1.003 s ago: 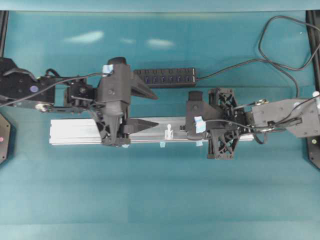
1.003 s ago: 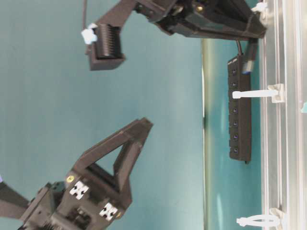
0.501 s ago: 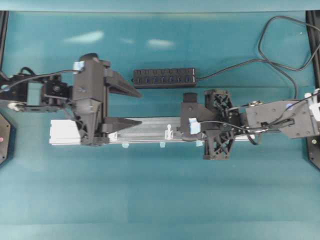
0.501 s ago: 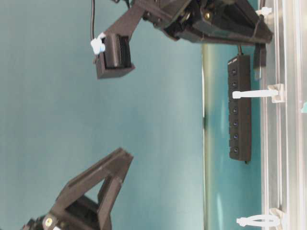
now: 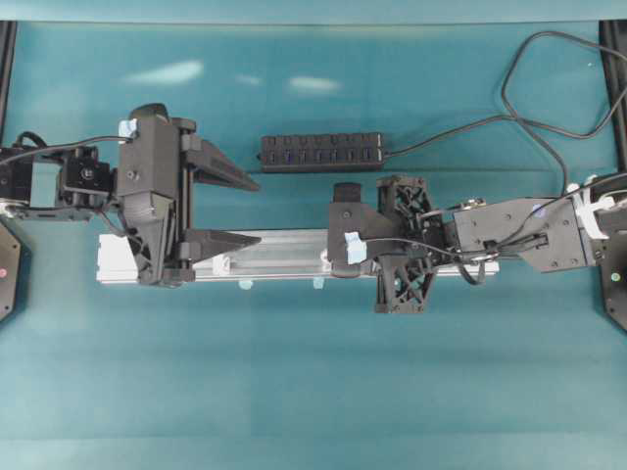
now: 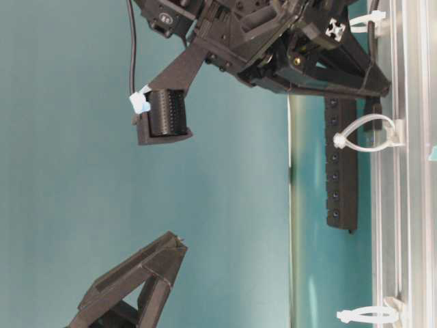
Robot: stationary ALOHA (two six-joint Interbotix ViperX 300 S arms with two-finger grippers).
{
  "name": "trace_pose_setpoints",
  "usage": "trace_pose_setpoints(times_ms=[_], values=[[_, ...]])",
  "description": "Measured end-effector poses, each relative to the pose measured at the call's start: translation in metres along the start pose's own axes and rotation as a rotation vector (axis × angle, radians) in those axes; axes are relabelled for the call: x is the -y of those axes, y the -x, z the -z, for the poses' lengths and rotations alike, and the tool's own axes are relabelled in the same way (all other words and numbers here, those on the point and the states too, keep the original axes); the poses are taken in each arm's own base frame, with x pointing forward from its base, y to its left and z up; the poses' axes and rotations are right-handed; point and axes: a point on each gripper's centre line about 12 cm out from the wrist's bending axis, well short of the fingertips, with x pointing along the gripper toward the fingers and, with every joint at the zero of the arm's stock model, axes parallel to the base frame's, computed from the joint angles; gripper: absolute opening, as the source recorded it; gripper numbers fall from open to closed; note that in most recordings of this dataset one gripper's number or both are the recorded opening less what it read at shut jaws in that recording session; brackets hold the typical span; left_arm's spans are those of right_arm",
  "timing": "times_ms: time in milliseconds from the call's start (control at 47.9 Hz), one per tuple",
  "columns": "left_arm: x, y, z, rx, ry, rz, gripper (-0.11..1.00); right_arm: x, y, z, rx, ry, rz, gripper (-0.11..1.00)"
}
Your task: Pass the USB cable through three rings with both arms.
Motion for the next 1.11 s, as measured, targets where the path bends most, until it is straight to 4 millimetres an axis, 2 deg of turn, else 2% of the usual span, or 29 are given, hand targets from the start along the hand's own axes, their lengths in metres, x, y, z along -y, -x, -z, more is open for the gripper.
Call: trace_pose_setpoints(times_ms=[439, 1107], values=[[-0.001, 0.003, 0.002, 0.0, 0.0, -0.003, 0.79, -0.002, 0.011, 0.007, -0.007, 0.009, 0.001, -0.07], [-0.003, 0.004, 0.002, 0.002, 0.003, -0.009, 0.79, -0.013, 0.013, -0.001, 0.024, 0.096, -0.016, -0.07]])
